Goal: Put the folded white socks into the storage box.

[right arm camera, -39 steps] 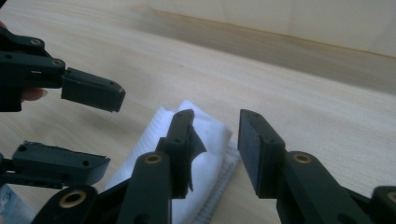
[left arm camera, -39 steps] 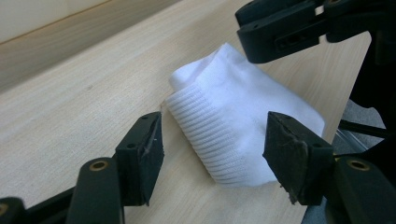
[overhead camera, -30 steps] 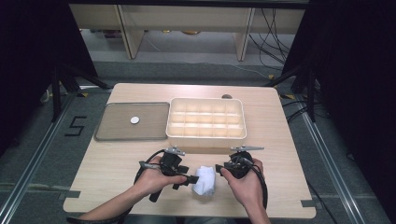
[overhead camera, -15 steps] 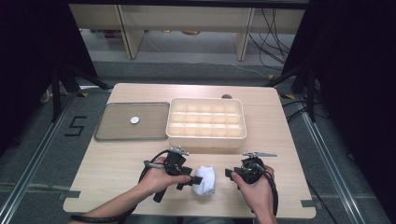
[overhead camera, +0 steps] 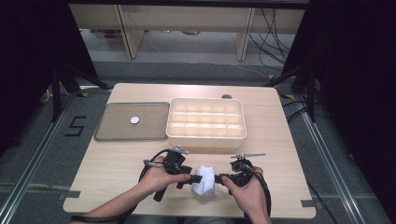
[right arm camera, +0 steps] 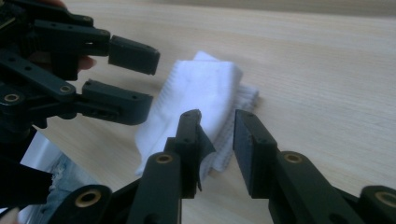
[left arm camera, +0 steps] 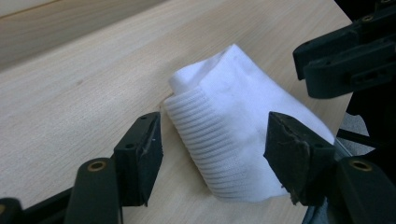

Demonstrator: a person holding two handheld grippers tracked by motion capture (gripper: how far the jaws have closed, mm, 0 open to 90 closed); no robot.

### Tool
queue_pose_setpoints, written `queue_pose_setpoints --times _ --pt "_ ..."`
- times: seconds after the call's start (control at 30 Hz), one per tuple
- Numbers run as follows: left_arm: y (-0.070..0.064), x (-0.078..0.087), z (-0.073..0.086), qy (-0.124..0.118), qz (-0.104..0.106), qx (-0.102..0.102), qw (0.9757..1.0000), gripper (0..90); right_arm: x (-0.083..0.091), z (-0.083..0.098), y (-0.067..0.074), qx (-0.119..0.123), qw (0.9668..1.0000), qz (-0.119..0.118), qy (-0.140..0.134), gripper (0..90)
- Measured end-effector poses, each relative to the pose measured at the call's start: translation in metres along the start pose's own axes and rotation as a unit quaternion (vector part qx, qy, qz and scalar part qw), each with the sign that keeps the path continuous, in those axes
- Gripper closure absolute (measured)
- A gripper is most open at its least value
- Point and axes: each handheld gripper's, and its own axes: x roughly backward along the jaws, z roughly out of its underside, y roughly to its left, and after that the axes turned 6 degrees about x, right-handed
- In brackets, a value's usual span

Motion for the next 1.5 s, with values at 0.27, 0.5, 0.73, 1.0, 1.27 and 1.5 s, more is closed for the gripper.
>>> queue_pose_setpoints --times 0.27,0.5,0.73,1.0,1.27,1.5 --pt "0.000 -0.002 0.002 0.011 0.000 0.009 0.9999 37.0 -0.013 0.001 0.008 0.017 0.9998 0.003 0.010 75.7" --pt "0.001 -0.007 0.005 0.014 0.002 0.026 0.9996 37.1 -0.021 0.002 0.006 0.017 0.9995 0.017 0.022 77.0" --pt "0.004 -0.015 0.002 0.023 0.019 0.048 0.9984 39.4 -0.024 0.004 0.004 0.018 0.9996 0.017 0.012 77.4" --pt "0.006 -0.022 0.000 0.027 0.026 0.065 0.9972 40.2 -0.026 0.005 0.002 0.022 0.9995 0.017 0.013 77.8" --pt "0.009 -0.027 0.000 0.031 0.034 0.075 0.9962 41.1 -0.027 0.004 0.001 0.019 0.9995 0.017 0.019 78.4" --pt "0.009 -0.031 0.001 0.026 0.039 0.095 0.9944 44.9 -0.028 0.005 0.000 0.026 0.9993 0.020 0.019 78.7"
